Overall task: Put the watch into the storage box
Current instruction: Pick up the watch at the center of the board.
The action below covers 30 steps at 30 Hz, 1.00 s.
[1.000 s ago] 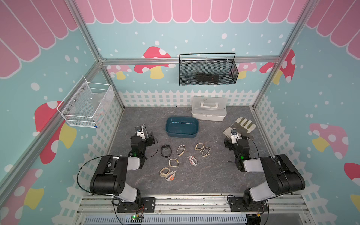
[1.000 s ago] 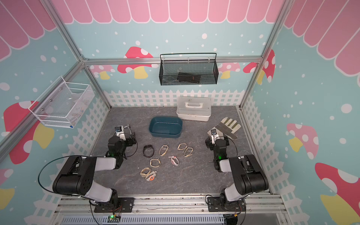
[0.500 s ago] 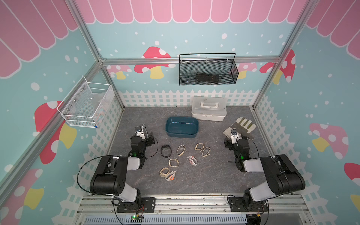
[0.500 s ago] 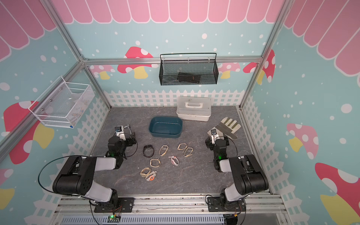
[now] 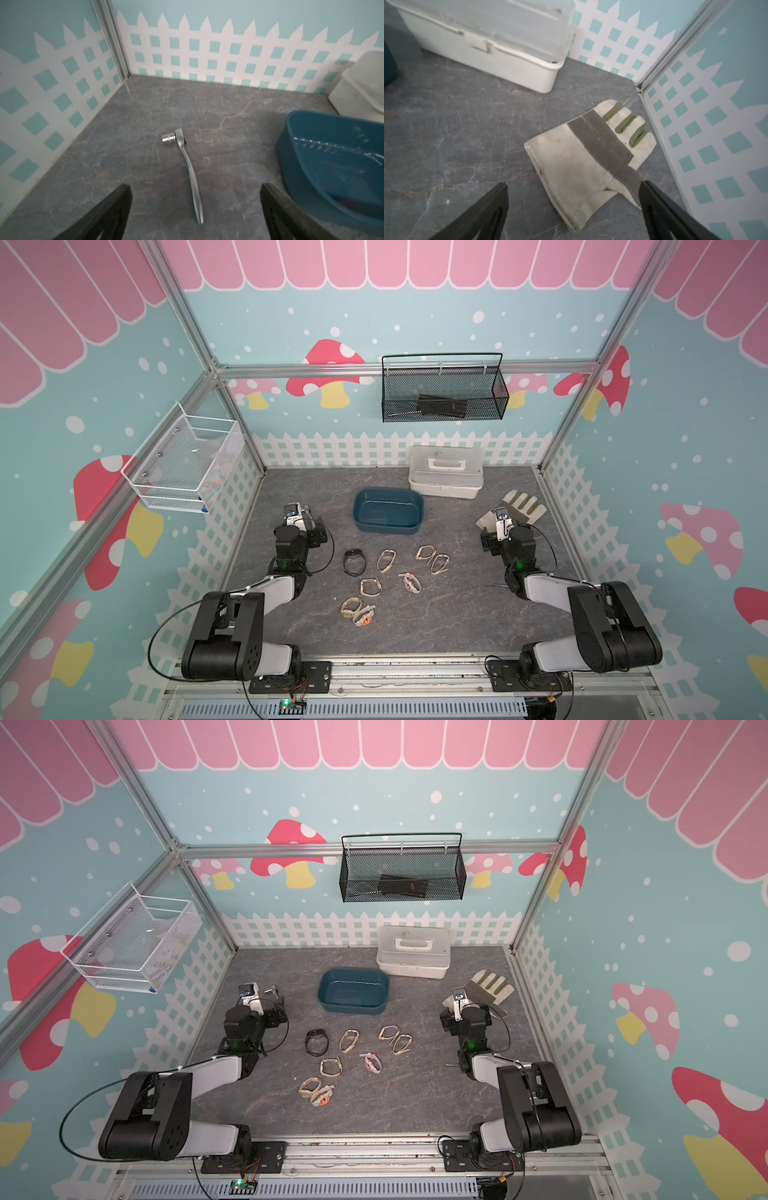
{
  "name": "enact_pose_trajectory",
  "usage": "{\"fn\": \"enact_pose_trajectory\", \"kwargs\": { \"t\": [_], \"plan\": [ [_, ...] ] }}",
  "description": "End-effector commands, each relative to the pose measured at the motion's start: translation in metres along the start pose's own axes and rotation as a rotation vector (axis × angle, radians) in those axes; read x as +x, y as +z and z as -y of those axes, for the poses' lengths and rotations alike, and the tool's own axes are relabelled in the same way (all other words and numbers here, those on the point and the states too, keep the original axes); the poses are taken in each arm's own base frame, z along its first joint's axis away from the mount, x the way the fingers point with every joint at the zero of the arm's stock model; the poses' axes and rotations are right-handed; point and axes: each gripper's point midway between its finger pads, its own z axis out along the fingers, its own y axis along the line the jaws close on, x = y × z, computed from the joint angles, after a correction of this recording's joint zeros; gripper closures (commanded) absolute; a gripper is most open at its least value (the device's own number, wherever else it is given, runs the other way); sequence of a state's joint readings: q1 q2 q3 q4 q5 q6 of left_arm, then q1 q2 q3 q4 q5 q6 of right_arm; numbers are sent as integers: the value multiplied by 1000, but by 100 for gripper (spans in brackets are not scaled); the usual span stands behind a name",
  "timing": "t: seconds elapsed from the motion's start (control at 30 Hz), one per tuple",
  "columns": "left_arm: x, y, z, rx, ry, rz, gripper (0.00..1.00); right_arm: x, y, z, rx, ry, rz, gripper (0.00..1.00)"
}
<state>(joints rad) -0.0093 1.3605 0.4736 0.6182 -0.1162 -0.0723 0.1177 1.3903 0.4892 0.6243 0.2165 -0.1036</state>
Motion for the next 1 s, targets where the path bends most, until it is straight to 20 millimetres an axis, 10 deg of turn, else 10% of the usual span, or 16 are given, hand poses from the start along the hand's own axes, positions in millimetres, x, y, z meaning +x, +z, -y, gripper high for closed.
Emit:
{"fn": "enact_pose_trajectory", "kwargs": {
  "t": [0.0,0.17,0.43,0.7,0.97],
  "plan": [
    [-17,-5,-1,-23,-48,-32,1,-27,-10,10,-8,6,-54,0],
    [-43,-16,28,28,-69,-85,3,-73,-39,20,-61,66,-71,3],
    [-51,-55,98,112,62,-157,3,-77,-84,-29,-293,144,-245,5],
    [-45,-77,135,193,145,-183,3,-26,-125,-91,-484,79,-540,11],
    [-38,-77,145,247,94,-193,3,25,-126,-136,-570,77,-698,26]
  ]
}}
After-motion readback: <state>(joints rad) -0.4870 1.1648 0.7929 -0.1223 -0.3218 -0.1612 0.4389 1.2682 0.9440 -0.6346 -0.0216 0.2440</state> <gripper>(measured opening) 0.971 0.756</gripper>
